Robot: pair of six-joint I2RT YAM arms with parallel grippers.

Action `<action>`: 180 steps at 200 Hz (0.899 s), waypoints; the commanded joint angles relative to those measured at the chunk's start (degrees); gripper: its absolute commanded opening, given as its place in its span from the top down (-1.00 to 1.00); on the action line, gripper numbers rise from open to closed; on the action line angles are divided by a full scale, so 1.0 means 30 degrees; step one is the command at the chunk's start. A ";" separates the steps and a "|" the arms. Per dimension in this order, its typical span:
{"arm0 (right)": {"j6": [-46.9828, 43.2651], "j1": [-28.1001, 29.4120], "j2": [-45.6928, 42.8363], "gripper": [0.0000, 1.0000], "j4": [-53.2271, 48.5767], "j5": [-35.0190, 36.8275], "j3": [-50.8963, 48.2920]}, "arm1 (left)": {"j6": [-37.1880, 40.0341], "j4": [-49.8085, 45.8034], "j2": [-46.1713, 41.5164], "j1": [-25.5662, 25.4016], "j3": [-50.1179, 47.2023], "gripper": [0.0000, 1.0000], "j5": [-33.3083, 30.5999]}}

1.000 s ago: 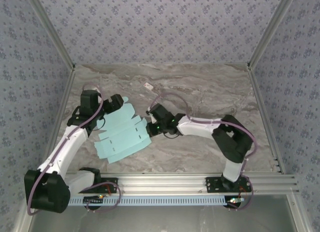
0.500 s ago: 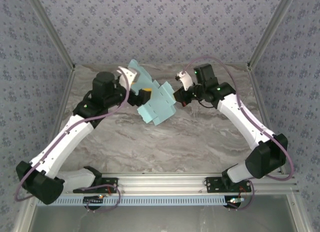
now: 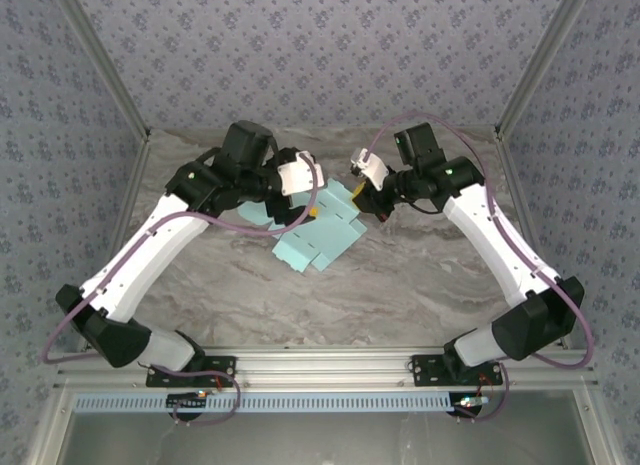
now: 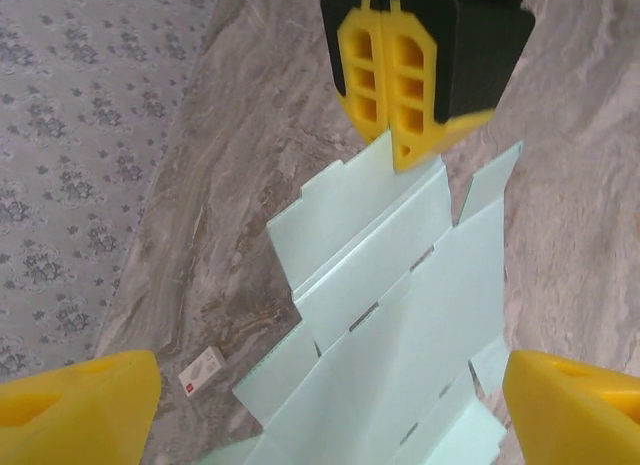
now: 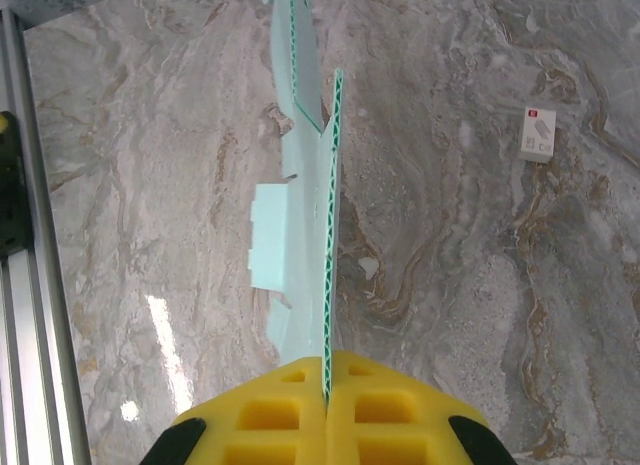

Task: Fold the paper box

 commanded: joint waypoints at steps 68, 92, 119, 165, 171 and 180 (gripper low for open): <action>-0.1924 0.0237 -0.1226 1.00 -0.1148 -0.0193 0.0635 | 0.3868 -0.3879 0.2901 -0.0027 0.3408 -0.53 -0.0527; -0.1938 0.0224 -0.1202 1.00 -0.1160 -0.0046 0.0530 | 0.4039 -0.5502 0.4072 -0.0018 0.4952 -0.35 -0.0450; -0.1918 0.0245 -0.1211 1.00 -0.1040 0.0301 0.0457 | 0.4018 -0.6328 0.4790 0.0000 0.5253 -0.17 -0.0749; -0.1883 0.0289 -0.1238 1.00 -0.0942 0.0545 0.0285 | 0.3502 -0.6659 0.5463 0.0162 0.6402 0.19 -0.0811; -0.1883 0.0305 -0.1235 1.00 -0.0926 0.0630 0.0282 | 0.3435 -0.6657 0.5521 0.0162 0.6474 0.24 -0.0801; -0.1890 0.0309 -0.1228 1.00 -0.0926 0.0692 0.0281 | 0.3403 -0.6658 0.5598 0.0191 0.6537 0.36 -0.0814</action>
